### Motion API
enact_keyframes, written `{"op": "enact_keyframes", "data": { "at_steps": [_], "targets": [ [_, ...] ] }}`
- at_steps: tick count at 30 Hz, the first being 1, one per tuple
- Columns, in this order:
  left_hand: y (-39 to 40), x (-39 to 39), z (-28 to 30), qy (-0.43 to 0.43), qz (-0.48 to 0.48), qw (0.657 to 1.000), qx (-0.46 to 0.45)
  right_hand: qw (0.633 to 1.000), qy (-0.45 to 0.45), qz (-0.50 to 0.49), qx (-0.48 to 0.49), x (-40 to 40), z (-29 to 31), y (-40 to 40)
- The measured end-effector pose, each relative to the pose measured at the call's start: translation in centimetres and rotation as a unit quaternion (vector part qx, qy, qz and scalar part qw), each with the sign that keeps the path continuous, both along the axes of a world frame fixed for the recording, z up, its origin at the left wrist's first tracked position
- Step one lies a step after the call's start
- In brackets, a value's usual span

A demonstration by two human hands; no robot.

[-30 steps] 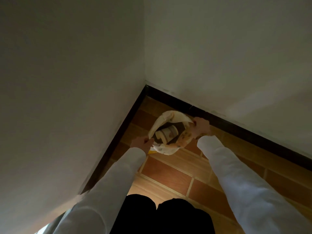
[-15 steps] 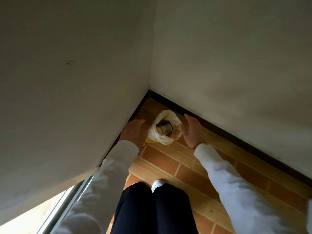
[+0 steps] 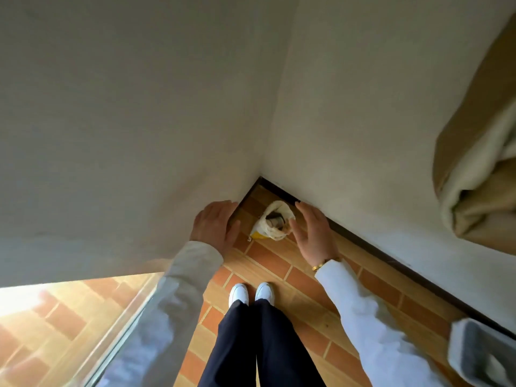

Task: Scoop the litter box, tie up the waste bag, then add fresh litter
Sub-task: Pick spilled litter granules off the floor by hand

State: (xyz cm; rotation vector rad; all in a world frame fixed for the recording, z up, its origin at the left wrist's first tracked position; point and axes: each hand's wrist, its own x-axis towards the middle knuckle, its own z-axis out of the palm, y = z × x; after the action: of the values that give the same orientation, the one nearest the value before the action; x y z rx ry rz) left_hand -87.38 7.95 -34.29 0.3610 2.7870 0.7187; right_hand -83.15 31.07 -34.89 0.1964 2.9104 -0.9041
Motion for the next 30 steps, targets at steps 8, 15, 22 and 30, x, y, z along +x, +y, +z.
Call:
{"op": "enact_keyframes", "data": {
  "at_steps": [8,15,22,30],
  "targets": [
    [-4.0,6.0,11.3,0.052,-0.023,0.998,-0.003,0.999,0.018,-0.040,-0.003,7.4,12.2,-2.8],
    [-7.2,8.6,15.5,0.106,-0.108,0.988,0.029,0.987,0.072,-0.137,0.042,15.7,16.2,-7.1],
    [-8.2,11.2,17.6,0.092,-0.220,0.971,0.018,0.955,0.070,-0.287,0.028,25.0,18.3,-11.3],
    [-3.4,16.7,18.6,0.091,-0.372,0.923,0.033,0.902,0.066,-0.424,0.055,35.4,20.6,-12.4]
  ]
}}
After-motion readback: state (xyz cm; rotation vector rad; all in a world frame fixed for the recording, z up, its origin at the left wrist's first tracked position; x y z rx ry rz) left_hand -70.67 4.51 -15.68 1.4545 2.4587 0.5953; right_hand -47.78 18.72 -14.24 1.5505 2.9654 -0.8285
